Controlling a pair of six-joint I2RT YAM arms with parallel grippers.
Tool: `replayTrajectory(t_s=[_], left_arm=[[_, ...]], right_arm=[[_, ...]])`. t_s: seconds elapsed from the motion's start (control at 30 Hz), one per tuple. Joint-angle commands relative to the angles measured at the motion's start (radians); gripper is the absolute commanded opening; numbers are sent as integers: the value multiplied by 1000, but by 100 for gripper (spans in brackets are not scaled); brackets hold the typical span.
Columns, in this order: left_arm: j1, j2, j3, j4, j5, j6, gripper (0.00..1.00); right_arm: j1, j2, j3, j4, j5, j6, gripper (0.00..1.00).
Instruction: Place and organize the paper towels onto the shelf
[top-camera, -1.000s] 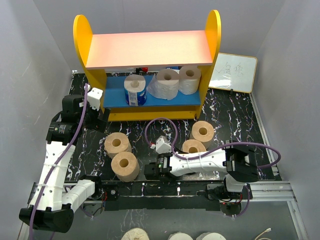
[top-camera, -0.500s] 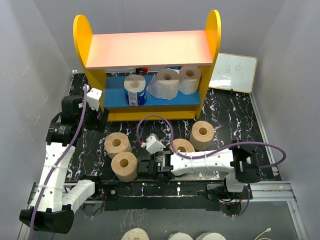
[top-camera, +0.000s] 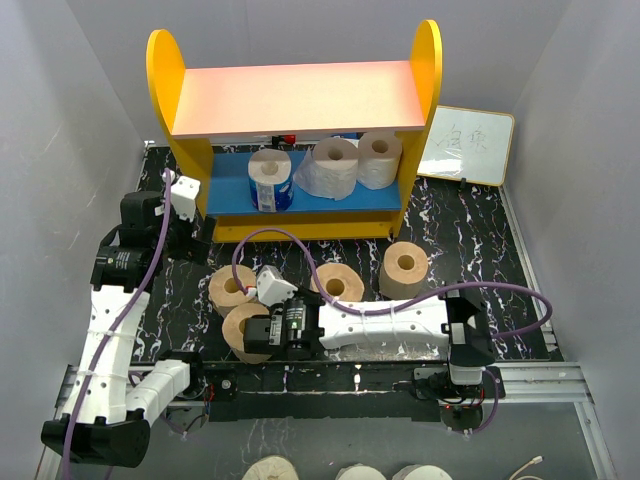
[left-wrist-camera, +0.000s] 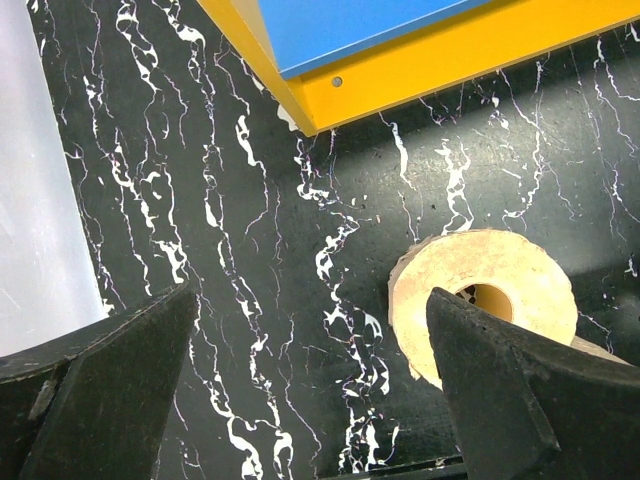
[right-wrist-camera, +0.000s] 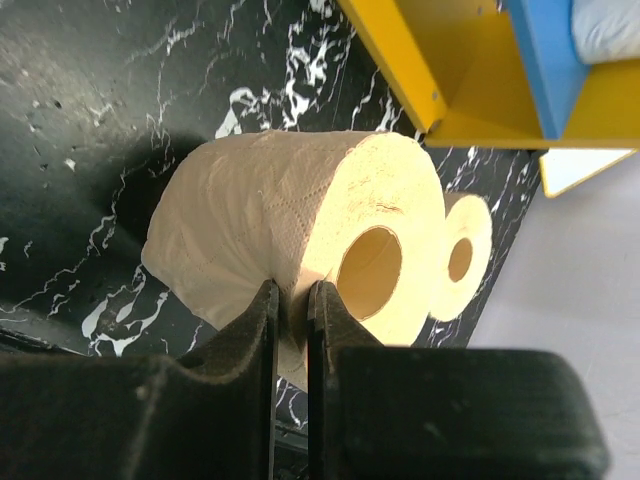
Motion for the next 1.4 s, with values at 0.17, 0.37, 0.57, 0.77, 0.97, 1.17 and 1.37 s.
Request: replayTrajectory(t_s=[0.17,0.37,0.57,0.77,0.97,1.17,1.37], left_arm=[[16,-1,32,4,-14,-9,99],[23,13,57,0,-15,-9,99],[43,29,90,-5,-9,-14,99],[67,31,97,-4,13,-20,99],[78,45,114,-6,30,-29,99],[81,53,126,-7,44,-32,99],[83,52,116,-4,52,-39,99]], right_arm=[[4,-120,193,1,168,-267,0],[5,-138,344,0,206,-405,0],[9,-140,428,20,250,-548,0],[5,-157,500,115,304,-763,0],[-13,-300,387,541,349,-1161,0],[-34,-338,410,745,337,-1355,0],[-89,-301,509,866,288,-1509,0]])
